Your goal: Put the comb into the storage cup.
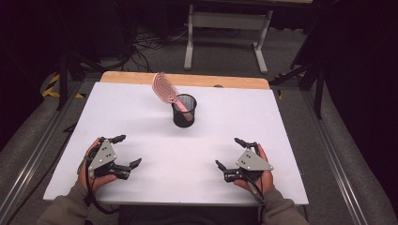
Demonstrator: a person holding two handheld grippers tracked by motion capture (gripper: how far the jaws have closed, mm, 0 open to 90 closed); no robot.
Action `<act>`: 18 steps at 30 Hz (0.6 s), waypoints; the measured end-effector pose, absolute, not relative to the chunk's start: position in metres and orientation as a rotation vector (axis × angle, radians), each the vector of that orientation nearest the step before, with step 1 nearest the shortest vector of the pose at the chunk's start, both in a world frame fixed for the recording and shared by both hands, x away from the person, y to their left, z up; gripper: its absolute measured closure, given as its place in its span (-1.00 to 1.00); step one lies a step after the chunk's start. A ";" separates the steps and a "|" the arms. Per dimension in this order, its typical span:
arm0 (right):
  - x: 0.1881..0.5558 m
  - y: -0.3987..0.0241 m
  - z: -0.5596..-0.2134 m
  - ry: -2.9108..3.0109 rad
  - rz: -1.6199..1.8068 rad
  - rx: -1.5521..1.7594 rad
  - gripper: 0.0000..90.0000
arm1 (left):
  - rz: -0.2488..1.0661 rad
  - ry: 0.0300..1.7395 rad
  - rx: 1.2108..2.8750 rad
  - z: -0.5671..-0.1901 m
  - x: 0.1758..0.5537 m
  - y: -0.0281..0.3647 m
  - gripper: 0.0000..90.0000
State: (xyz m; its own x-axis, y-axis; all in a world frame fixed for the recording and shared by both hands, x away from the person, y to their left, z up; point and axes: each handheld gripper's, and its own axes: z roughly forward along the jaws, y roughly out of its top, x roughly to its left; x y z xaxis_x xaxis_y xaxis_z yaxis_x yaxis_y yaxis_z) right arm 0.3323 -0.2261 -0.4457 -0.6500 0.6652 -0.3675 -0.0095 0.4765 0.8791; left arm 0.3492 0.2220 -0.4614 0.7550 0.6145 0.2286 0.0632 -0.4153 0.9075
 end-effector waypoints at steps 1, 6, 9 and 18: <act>0.332 -0.227 -0.446 2.007 1.203 0.543 -0.88 | 0.667 0.517 1.924 -0.462 0.349 0.222 -0.88; 0.333 -0.232 -0.442 1.980 1.216 0.560 -0.88 | 0.669 0.521 1.925 -0.462 0.350 0.221 -0.88; 0.334 -0.233 -0.442 1.983 1.213 0.561 -0.88 | 0.675 0.529 1.920 -0.462 0.350 0.221 -0.89; 0.335 -0.234 -0.443 1.990 1.227 0.566 -0.88 | 0.663 0.538 1.934 -0.466 0.354 0.217 -0.90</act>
State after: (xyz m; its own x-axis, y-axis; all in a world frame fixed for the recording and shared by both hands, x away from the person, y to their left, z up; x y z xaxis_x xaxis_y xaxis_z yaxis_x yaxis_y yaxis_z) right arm 0.3346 -0.2338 -0.4434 -0.6445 0.6814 -0.3469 -0.0038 0.4509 0.8926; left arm 0.3538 0.2172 -0.4659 0.7527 0.6214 0.2174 0.0845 -0.4187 0.9042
